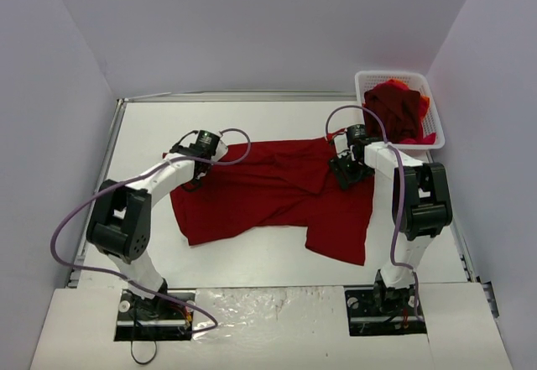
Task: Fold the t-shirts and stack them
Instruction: Flatten out the tshirt
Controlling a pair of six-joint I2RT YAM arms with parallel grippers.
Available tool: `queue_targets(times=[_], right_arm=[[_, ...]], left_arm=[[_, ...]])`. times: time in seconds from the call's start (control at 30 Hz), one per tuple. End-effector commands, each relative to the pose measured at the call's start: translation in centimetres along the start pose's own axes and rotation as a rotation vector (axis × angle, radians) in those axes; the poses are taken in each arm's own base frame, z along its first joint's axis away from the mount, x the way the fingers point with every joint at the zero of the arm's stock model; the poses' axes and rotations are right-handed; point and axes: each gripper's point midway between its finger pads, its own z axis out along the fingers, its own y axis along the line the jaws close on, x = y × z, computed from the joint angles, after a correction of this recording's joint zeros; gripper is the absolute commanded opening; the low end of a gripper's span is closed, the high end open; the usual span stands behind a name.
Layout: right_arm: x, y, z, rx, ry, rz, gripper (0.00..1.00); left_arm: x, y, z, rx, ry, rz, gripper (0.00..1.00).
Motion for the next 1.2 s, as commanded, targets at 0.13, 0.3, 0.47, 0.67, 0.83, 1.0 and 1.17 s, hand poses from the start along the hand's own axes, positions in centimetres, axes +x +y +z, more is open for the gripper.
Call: queue_targets(times=[0.13,0.3,0.47,0.67,0.83,1.0,1.17], right_arm=[[2.0,0.5,1.0,-0.005,0.08,-0.019,0.59],[2.0,0.5,0.9,-0.006,0.078,-0.018,0.59],[1.9,0.5,0.8,-0.003,0.076,-0.021,0.59],[1.6,0.6,0.6,-0.005,0.064,-0.026,0.59],[1.5,0.7,0.5,-0.005,0.062,-0.025,0.59],[1.7,0.7,0.6,-0.004,0.069,-0.024,0.59],[2.1,0.6,0.9,0.003,0.086,-0.025,0.59]], left_arm=[[0.8,0.6,2.0,-0.094,0.059,-0.006,0.23],[0.0,2.5,-1.8,-0.087,0.008,-0.052,0.76],[-0.6,2.2,-8.9,0.103,-0.157,-0.013,0.7],[3.2,-4.4,-11.5,0.391,-0.171,0.179,0.65],[7.2,-8.5,-9.9,0.468,-0.075,0.329,0.57],[8.4,-10.9,-9.6,0.573,-0.053,0.383,0.56],[8.8,-12.3,-9.3,0.612,-0.047,0.424,0.55]])
